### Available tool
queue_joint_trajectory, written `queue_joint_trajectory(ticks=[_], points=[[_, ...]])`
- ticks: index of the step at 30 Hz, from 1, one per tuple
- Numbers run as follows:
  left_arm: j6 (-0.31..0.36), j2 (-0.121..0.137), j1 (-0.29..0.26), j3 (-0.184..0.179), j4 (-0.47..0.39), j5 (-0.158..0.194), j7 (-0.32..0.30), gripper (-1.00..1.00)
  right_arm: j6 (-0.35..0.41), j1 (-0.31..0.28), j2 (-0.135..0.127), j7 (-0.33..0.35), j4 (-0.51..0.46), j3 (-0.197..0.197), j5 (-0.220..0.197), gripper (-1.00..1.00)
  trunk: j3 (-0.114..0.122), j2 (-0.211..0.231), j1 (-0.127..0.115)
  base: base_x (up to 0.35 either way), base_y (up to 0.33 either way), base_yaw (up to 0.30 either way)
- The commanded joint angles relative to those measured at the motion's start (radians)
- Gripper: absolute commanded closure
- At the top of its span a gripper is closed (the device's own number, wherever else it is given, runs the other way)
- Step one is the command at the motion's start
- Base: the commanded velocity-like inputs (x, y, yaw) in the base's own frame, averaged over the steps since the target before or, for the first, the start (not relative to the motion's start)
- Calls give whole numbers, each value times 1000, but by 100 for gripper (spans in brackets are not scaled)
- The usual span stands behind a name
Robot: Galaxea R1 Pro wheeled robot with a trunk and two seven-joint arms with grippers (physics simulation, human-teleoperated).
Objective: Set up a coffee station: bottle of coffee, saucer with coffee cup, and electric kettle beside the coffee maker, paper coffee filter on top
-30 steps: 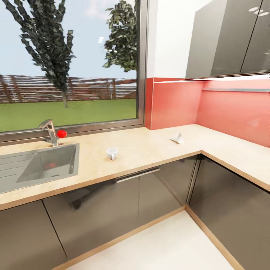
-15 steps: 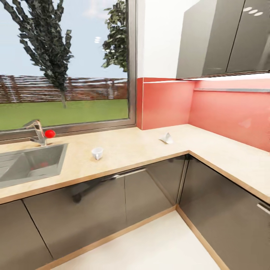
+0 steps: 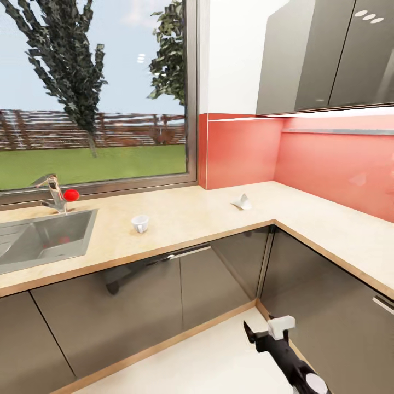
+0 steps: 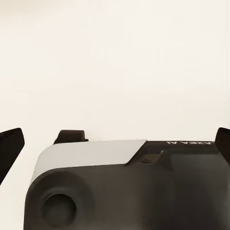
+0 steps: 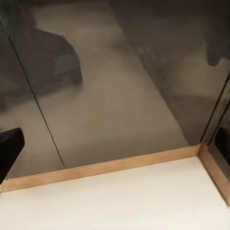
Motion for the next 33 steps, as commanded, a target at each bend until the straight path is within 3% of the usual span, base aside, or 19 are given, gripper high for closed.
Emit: queue_joint_trajectory(ticks=[1,4,7,11,17,20,22,23,26,29,30,31,33], points=[[-2,0,0,2,-2,0,0,-100,25,0,1,5,-60,0,0,-100,-1,0,0,0,0,0],[-12,1,0,2,-2,0,1,-100,150,-4,4,6,-253,1,1,-100,-1,0,0,0,0,0],[-19,1,0,3,-2,0,1,-100,213,-25,7,5,-324,1,0,-100,-1,0,0,0,0,0],[-25,1,0,3,-2,0,1,-100,262,-105,9,-10,-368,1,0,-100,-1,0,0,0,0,0],[-28,1,0,4,-1,-1,1,-100,395,-301,10,-27,-391,1,0,-100,-1,0,0,0,0,0],[-29,0,0,3,0,-1,1,-100,540,-448,10,-30,-394,1,0,-100,-1,0,0,0,0,0],[-29,0,0,3,0,-1,1,-100,593,-528,19,-31,-395,2,-1,-100,-1,0,0,0,0,0],[-29,0,0,4,0,-1,1,-100,660,-658,66,-42,-378,3,3,-100,-1,0,0,0,0,0],[-29,1,0,4,0,-1,1,-100,698,-726,85,-68,-318,4,5,-100,-1,0,0,0,0,0],[-29,1,0,4,0,-1,1,-100,721,-810,98,-106,-178,5,5,-100,-1,0,0,0,0,0],[-29,1,0,5,0,-1,1,-100,727,-898,102,-126,5,5,2,-100,-1,0,0,56,-49,0],[-29,1,0,5,0,-1,1,-100,717,-934,103,-131,93,5,2,-100,-1,0,0,114,-101,0],[-29,1,0,5,0,-1,2,-100,697,-957,104,-134,153,5,2,-100,-1,0,0,151,-133,0]])
